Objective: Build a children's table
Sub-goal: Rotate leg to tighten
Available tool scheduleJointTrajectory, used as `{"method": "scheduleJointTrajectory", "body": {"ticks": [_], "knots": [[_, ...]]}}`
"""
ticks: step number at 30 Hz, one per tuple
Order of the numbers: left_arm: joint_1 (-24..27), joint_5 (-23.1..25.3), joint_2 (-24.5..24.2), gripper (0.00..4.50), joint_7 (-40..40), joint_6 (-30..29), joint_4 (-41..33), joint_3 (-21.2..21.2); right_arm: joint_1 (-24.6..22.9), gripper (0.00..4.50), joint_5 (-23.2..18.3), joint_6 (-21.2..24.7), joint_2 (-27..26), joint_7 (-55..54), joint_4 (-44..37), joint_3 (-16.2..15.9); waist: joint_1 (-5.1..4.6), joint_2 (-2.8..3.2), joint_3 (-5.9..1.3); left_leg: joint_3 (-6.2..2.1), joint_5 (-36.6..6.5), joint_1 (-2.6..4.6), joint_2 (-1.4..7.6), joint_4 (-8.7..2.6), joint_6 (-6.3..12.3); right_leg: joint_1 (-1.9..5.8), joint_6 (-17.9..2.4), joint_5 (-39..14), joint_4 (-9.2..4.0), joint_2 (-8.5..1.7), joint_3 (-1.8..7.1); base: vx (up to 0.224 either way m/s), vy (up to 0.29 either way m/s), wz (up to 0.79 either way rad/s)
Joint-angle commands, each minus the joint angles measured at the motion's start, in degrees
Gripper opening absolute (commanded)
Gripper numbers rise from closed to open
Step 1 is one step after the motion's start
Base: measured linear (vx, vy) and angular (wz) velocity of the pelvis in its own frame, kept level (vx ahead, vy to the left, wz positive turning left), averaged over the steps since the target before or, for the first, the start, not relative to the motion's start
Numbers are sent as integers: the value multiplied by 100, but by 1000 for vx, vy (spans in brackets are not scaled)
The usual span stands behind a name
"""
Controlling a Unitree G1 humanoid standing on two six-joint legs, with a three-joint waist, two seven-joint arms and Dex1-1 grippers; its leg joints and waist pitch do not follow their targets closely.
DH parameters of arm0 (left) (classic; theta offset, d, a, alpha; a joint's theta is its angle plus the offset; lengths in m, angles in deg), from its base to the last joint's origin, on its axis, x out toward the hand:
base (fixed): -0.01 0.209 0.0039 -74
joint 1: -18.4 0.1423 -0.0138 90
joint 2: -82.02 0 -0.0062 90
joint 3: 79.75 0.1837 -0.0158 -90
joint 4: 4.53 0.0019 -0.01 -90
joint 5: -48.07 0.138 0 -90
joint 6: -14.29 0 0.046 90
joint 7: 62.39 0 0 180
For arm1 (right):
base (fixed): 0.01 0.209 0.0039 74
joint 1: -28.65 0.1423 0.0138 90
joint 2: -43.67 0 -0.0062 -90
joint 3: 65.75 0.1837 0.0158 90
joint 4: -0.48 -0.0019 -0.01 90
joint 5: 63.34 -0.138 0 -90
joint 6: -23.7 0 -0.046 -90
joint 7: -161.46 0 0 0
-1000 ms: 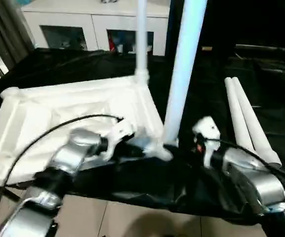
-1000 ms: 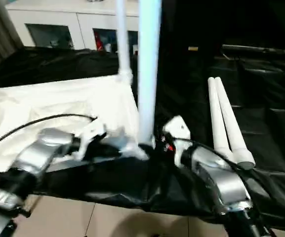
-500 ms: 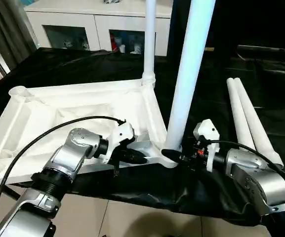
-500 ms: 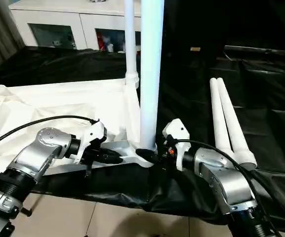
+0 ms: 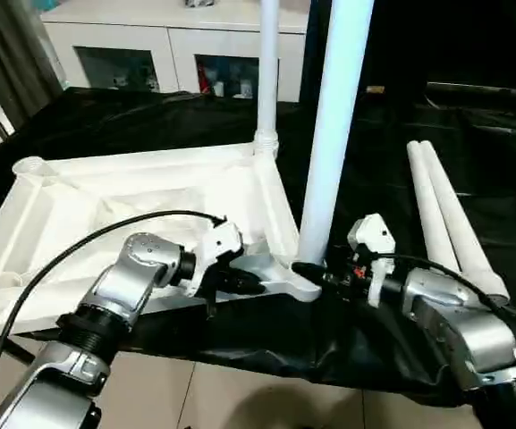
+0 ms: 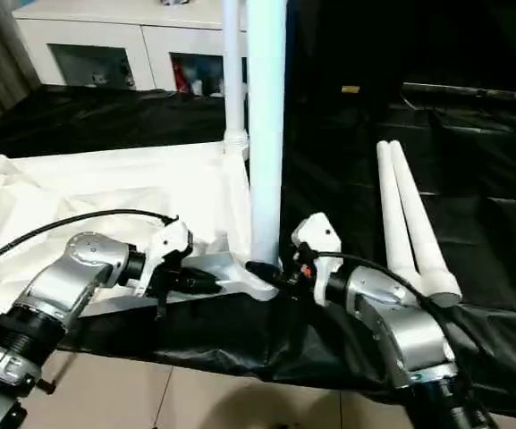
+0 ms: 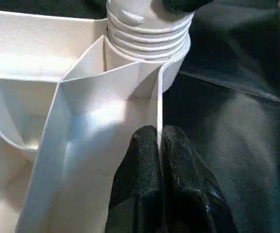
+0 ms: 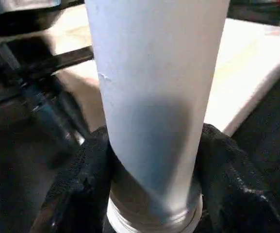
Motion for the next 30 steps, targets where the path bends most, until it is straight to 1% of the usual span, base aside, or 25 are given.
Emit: {"method": "scheduleJointTrajectory", "body": {"ticks": [1,2,3,4,5,6,8,9,10,11,12,13,14,15,16,17,19,20,21,22,24,25,26,29,30], "knots": [[-231,-75,224,0,-278,141,82,-143,-2,212,-14,96,-178,-429,393,100,1,-72,-360,8,-294,-106,135,-391,424,408,-652,-1896,-403,-391,319,0,0,0],[-362,31,388,0,-671,186,339,-186,27,212,4,83,-401,-782,565,204,-8,-70,-361,8,-307,-88,137,-392,408,395,-630,-1915,-416,-386,319,0,0,0],[-400,63,435,0,-792,194,410,-197,38,212,17,81,-466,-893,617,229,-17,-66,-358,13,-303,-83,131,-389,398,380,-631,-1908,-426,-381,318,0,0,0],[-447,119,497,0,-990,189,493,-215,56,211,50,72,-569,-1074,701,261,-23,-72,-370,6,-294,-102,135,-390,384,403,-644,-1859,-408,-391,321,0,0,0],[-569,190,672,0,-1380,140,670,-245,126,211,154,-23,-798,-1492,918,329,-9,-77,-376,-1,-258,-94,133,-388,381,409,-639,-1812,-406,-394,319,0,0,0],[-613,211,738,0,-1517,115,730,-256,157,211,197,-49,-883,-1669,1001,361,-34,-63,-373,10,-240,-104,116,-383,368,397,-662,-1759,-410,-384,318,0,0,0],[-840,301,1081,0,-2250,-5,1044,-337,337,211,391,-142,-1231,-2423,1391,490,-24,-66,-381,7,-211,-97,118,-384,366,410,-668,-1725,-404,-393,322,0,0,0],[-937,329,1229,0,-2534,-46,1186,-367,432,211,522,-224,-1372,-2787,1565,529,-44,-40,-379,16,-212,-87,114,-374,344,380,-714,-1691,-408,-377,320,0,0,0],[-960,339,1260,0,-2596,-43,1224,-373,456,211,530,-234,-1408,-2847,1603,545,-37,-56,-386,3,-192,-94,111,-383,328,412,-707,-1674,-405,-384,313,0,0,0],[-1055,383,1390,0,-2850,-18,1387,-397,557,211,542,-268,-1561,-3075,1762,621,-36,-42,-391,0,-168,-94,114,-379,325,413,-725,-1604,-390,-386,321,0,0,0],[-1149,428,1520,0,-3104,-8,1548,-420,673,211,614,-343,-1690,-3330,1925,657,-37,-43,-397,-7,-132,-104,112,-379,352,425,-757,-1470,-374,-387,323,0,0,0],[-1220,459,1615,0,-3290,25,1675,-446,764,211,668,-396,-1773,-3473,2050,668,-52,-55,-391,6,-139,-103,102,-369,381,410,-799,-1425,-383,-386,325,0,0,0],[-1277,504,1693,0,-3402,92,1760,-429,875,211,693,-431,-1857,-3559,2176,661,-42,-50,-395,4,-161,-100,95,-373,390,422,-804,-1437,-386,-387,319,0,0,0],[-1277,504,1693,0,-3402,92,1760,-429,875,211,693,-431,-1857,-3559,2176,661,-48,-59,-392,3,-179,-105,96,-374,426,432,-826,-1443,-384,-391,321,0,0,0],[-1317,505,1761,0,-3306,134,1738,-383,1089,211,861,-658,-1944,-3695,2426,579,-46,-47,-399,7,-172,-96,105,-372,463,427,-826,-1417,-388,-395,322,0,0,0],[-1314,494,1767,0,-3227,126,1700,-363,1142,211,940,-742,-1949,-3713,2490,526,-52,-35,-398,2,-175,-104,105,-369,476,419,-859,-1407,-378,-400,320,0,0,0],[-1325,481,1760,0,-3129,156,1725,-333,1182,211,942,-906,-1990,-3577,2570,520,-74,-44,-391,2,-224,-112,103,-373,508,435,-883,-1372,-381,-395,316,0,0,0],[-1303,494,1710,0,-2994,230,1725,-290,1167,211,846,-1035,-2027,-3379,2532,554,-77,-60,-395,4,-240,-110,105,-373,534,439,-886,-1369,-381,-395,315,0,0,0],[-1268,497,1659,0,-2838,292,1708,-247,1144,265,778,-1094,-2029,-3235,2466,570,-85,-55,-394,0,-241,-113,109,-374,571,441,-901,-1348,-373,-397,318,0,0,0],[-1248,500,1621,0,-2697,380,1728,-203,1132,279,715,-1138,-2023,-3067,2424,578,-93,-55,-392,1,-253,-112,108,-373,613,445,-914,-1328,-373,-396,316,0,0,0],[-1096,465,1439,0,-2252,417,1545,-105,1068,281,758,-1154,-1805,-2803,2270,509,-101,-61,-392,-1,-242,-119,117,-372,689,448,-941,-1290,-369,-403,321,0,0,0],[-1058,472,1391,0,-2168,444,1492,-81,1046,293,742,-1132,-1761,-2721,2232,496,-90,-59,-393,-10,-229,-117,122,-377,701,457,-951,-1283,-363,-407,318,0,0,0],[-1058,472,1391,0,-2168,444,1492,-81,1046,293,742,-1132,-1761,-2721,2232,496,-97,-62,-394,-9,-214,-118,129,-376,716,455,-967,-1252,-355,-404,322,0,0,0],[-978,424,1274,0,-1972,425,1403,-99,965,324,654,-1149,-1625,-2364,2087,461,-92,-47,-390,-3,-248,-103,145,-376,718,442,-1024,-1258,-353,-411,325,0,0,0],[-836,367,1048,0,-1580,528,1242,-64,784,329,476,-1073,-1330,-1690,1713,354,-76,-32,-392,-10,-227,-102,152,-376,718,445,-1034,-1216,-347,-416,326,0,0,0]]}}
